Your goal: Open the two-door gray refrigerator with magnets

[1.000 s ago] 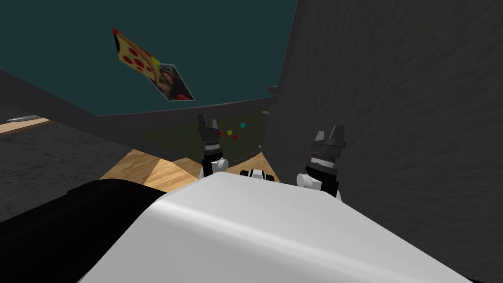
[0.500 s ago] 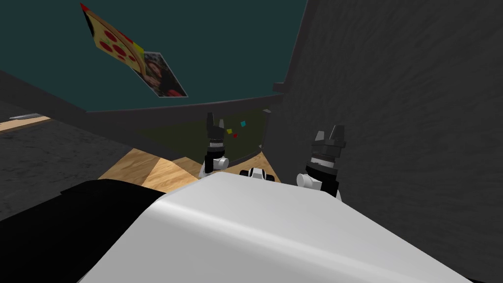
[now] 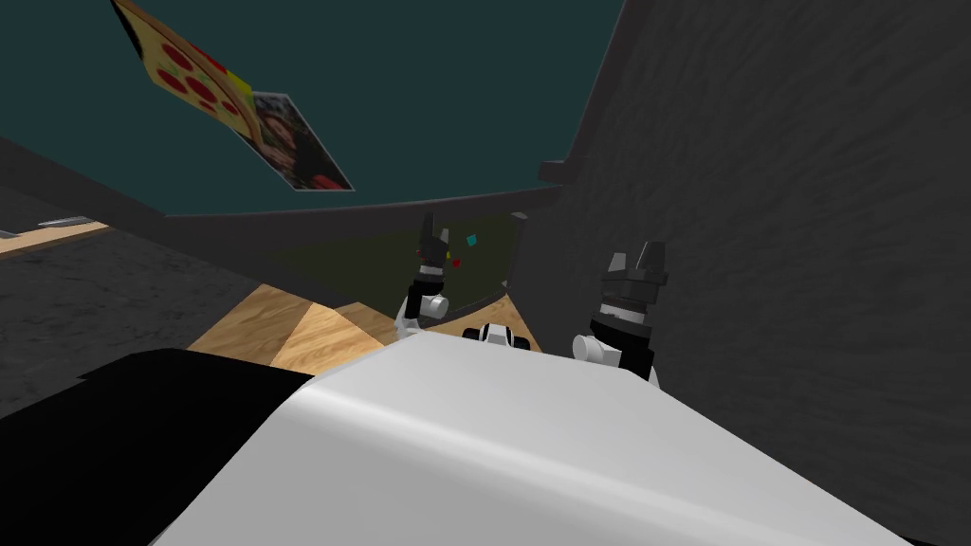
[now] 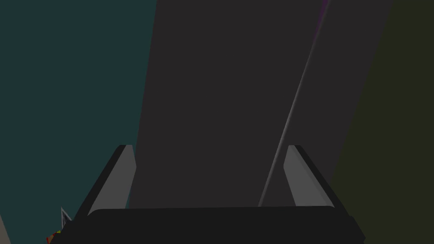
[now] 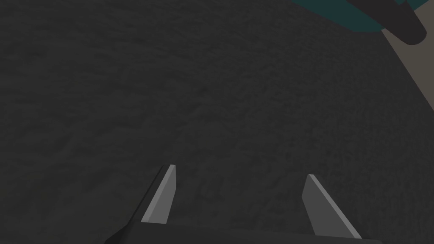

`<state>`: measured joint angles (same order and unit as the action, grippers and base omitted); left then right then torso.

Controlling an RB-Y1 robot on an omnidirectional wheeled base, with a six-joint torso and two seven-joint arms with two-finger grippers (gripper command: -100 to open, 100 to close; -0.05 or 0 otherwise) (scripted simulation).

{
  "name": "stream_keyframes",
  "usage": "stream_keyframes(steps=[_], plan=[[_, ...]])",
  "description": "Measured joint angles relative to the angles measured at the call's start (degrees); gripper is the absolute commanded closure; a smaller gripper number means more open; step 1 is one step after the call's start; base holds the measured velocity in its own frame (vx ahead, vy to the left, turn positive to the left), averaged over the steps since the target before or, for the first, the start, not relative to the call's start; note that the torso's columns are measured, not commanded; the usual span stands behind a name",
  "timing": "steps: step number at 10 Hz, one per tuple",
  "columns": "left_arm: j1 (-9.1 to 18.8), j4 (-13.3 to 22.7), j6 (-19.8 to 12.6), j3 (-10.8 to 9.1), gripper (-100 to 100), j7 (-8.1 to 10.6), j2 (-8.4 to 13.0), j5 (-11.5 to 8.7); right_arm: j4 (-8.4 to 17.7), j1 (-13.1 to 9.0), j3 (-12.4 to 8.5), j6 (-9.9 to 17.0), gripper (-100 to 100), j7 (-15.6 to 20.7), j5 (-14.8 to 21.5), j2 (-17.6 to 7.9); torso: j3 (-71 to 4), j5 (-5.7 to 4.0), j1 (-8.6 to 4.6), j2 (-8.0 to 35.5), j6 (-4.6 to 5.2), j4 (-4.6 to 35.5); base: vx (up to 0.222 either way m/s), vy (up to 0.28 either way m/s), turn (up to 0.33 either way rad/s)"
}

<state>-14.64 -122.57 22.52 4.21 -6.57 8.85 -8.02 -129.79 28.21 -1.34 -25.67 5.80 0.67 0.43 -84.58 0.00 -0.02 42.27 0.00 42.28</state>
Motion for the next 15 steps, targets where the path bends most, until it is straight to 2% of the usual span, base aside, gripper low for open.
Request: stream_keyframes(steps=[1,3,7,15], plan=[[1.3,0.3,-1.8,1.01,-100,-0.16,0.3,-0.5,0.0,0.0,0.0,0.0,0,0.0,0.0,0.0,-0.1,-0.05,-0.05,-0.1,0.1,0.0,0.021,0.013,0.003],[4.2,2.6,-3.5,2.01,-100,-0.25,0.7,-1.1,0.0,0.0,0.0,0.0,0,0.0,0.0,0.0,-0.1,-0.02,-0.03,-0.1,0.03,0.0,0.028,0.014,0.032],[12.0,7.2,-10.2,5.85,-100,-0.54,1.4,-3.4,0.0,0.0,0.0,0.0,0,0.0,0.0,0.0,0.0,0.0,0.0,0.0,0.01,0.0,0.041,0.013,0.042],[23.4,13.8,-21.3,11.47,-100,-1.0,1.2,-6.7,0.0,0.0,0.0,0.0,0,0.0,0.0,0.0,0.0,0.0,0.02,0.0,0.0,0.0,0.029,0.01,0.033]])
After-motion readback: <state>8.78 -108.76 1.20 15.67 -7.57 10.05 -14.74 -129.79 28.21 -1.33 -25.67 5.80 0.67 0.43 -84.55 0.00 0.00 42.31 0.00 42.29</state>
